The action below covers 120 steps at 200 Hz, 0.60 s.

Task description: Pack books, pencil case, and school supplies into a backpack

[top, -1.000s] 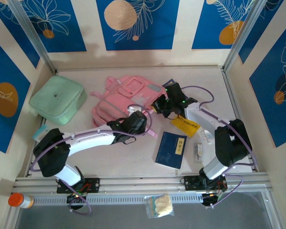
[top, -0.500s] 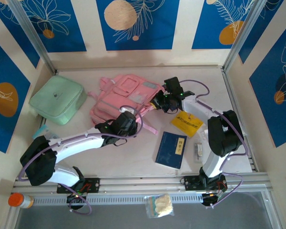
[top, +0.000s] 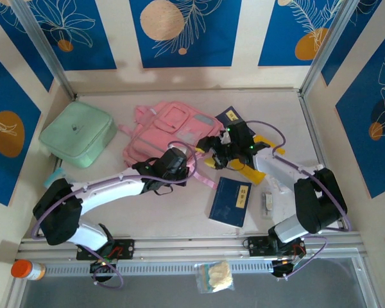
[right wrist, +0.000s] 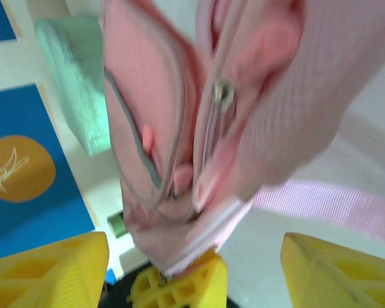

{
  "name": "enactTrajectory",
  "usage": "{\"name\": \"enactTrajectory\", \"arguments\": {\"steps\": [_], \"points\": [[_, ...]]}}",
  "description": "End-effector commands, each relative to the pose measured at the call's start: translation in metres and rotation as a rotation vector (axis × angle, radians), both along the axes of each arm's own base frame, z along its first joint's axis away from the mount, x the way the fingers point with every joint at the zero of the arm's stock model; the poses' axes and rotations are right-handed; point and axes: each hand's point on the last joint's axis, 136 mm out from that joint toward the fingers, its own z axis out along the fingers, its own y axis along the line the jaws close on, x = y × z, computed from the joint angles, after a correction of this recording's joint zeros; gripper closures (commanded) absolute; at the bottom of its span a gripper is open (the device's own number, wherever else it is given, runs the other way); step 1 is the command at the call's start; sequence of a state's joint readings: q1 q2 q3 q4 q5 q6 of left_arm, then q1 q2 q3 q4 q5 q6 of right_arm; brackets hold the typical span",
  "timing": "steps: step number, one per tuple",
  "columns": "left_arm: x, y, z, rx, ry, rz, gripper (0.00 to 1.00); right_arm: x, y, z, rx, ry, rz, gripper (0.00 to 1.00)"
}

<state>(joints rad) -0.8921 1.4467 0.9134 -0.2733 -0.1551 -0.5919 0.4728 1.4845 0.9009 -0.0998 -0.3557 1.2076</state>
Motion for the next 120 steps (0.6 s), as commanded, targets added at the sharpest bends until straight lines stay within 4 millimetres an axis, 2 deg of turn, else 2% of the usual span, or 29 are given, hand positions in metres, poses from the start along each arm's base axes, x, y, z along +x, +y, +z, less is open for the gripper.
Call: {"name": "enactTrajectory", "arguments": {"steps": [1, 34, 56, 93, 120], "points": [[0.009, -0.026, 0.029, -0.109, -0.05, -0.06, 1.0, -0.009, 0.014, -0.007, 0.071, 0.062, 0.007, 0.28], [0.008, -0.031, 0.033, -0.133, -0.047, -0.076, 1.0, 0.011, 0.034, -0.016, 0.089, 0.061, 0.016, 0.4], [0.006, -0.032, 0.036, -0.137, -0.047, -0.089, 1.0, 0.023, 0.043, -0.022, 0.048, 0.042, 0.03, 0.61], [0.0, -0.02, 0.035, -0.115, -0.045, -0.084, 1.0, 0.029, 0.037, -0.03, -0.008, 0.023, 0.036, 0.93], [-0.014, -0.001, 0.024, -0.082, -0.02, -0.074, 1.0, 0.036, 0.025, -0.024, -0.014, -0.026, 0.064, 1.0]]}}
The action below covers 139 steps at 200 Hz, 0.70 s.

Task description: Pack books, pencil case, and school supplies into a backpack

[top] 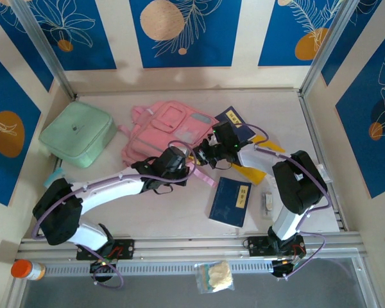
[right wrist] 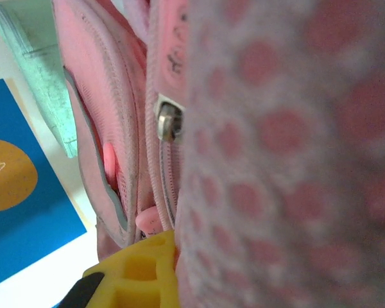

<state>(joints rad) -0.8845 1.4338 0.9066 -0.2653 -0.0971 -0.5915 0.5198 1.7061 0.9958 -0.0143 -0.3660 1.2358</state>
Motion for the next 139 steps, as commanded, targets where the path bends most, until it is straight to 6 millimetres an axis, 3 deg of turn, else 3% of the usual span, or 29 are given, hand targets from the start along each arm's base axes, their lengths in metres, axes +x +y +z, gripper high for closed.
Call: {"name": "enactTrajectory", "arguments": {"steps": [1, 35, 68, 111, 139], "points": [[-0.01, 0.005, 0.022, -0.041, -0.044, -0.043, 1.0, 0.016, -0.01, 0.013, -0.004, -0.089, 0.029, 1.0], [-0.033, 0.041, 0.003, 0.022, -0.023, -0.025, 1.0, 0.028, -0.026, 0.03, 0.009, -0.152, 0.11, 1.0], [-0.045, 0.076, -0.012, 0.137, 0.004, 0.013, 1.0, 0.05, -0.04, 0.03, 0.035, -0.157, 0.104, 1.0], [-0.044, 0.053, 0.005, -0.001, -0.022, -0.031, 1.0, 0.063, -0.028, 0.026, 0.035, -0.145, 0.131, 1.0], [-0.036, 0.045, 0.01, -0.021, -0.041, -0.026, 1.0, 0.055, -0.032, 0.033, 0.025, -0.156, 0.149, 0.85]]}}
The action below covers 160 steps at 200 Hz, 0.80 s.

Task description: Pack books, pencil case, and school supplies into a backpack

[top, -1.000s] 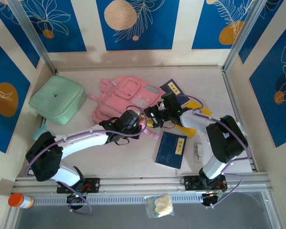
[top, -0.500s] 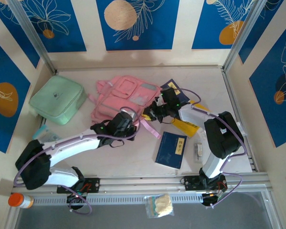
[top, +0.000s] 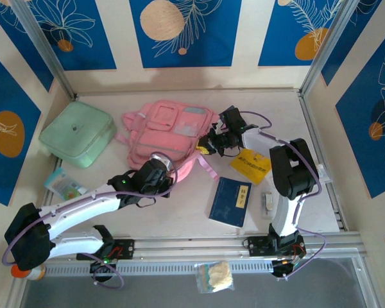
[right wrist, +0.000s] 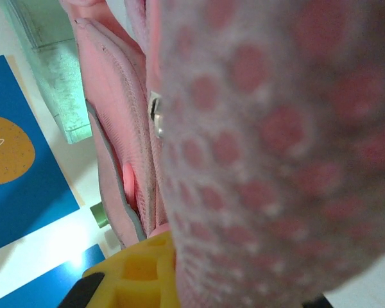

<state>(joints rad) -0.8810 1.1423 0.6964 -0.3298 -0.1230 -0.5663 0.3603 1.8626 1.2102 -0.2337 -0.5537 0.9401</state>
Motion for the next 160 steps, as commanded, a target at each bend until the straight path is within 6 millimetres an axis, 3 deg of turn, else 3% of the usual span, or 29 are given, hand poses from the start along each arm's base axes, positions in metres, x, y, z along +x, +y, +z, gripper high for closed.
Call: {"name": "enactTrajectory", "arguments": {"steps": [1, 14, 40, 84, 102, 137, 160], "points": [[0.001, -0.009, 0.008, -0.034, -0.004, -0.027, 1.0, 0.012, -0.003, 0.032, 0.012, -0.126, 0.015, 0.84], [0.003, -0.013, 0.009, -0.042, -0.004, -0.029, 1.0, 0.005, -0.012, 0.033, -0.009, -0.115, 0.008, 0.67], [0.006, -0.025, 0.011, -0.089, -0.004, -0.042, 1.0, -0.022, -0.017, 0.039, 0.001, -0.079, 0.011, 0.47], [0.01, -0.034, 0.009, -0.098, 0.008, -0.049, 1.0, -0.083, 0.004, 0.032, 0.079, 0.027, 0.012, 0.29], [0.01, -0.038, 0.008, -0.108, 0.011, -0.059, 1.0, -0.1, 0.021, 0.021, 0.066, 0.072, 0.006, 0.27], [0.013, -0.044, 0.013, -0.113, 0.012, -0.064, 1.0, -0.105, 0.045, -0.005, 0.011, 0.12, -0.073, 0.29], [0.014, -0.045, 0.017, -0.116, 0.004, -0.067, 1.0, -0.093, 0.057, -0.016, -0.003, 0.118, -0.089, 0.43]]}}
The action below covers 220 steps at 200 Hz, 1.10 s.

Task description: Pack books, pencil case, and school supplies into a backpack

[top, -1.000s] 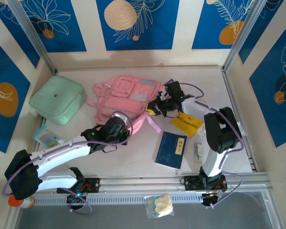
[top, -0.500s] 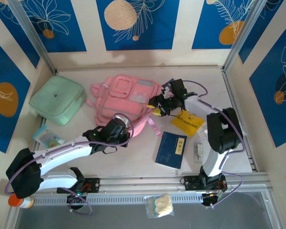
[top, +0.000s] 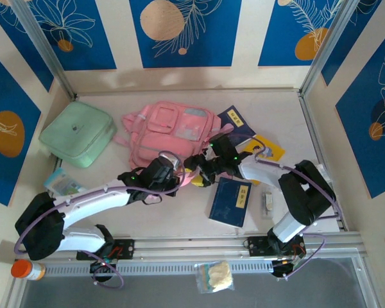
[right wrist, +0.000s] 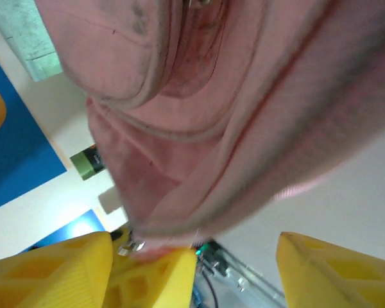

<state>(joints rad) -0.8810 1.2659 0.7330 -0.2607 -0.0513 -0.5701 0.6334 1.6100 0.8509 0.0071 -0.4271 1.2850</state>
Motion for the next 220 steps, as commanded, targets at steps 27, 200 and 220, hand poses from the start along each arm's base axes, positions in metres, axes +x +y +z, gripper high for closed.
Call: {"name": "enactTrajectory", "arguments": {"steps": [27, 200, 220], "points": [[0.007, -0.018, 0.036, -0.097, -0.045, -0.023, 1.0, 0.032, 0.034, -0.007, -0.023, -0.034, -0.013, 0.74], [-0.016, 0.008, -0.004, 0.07, 0.031, 0.083, 1.0, 0.095, -0.04, 0.05, -0.06, -0.228, 0.184, 1.0], [-0.019, 0.005, 0.004, 0.04, 0.032, 0.069, 1.0, 0.082, -0.015, 0.062, -0.033, -0.275, 0.263, 1.0]]}}
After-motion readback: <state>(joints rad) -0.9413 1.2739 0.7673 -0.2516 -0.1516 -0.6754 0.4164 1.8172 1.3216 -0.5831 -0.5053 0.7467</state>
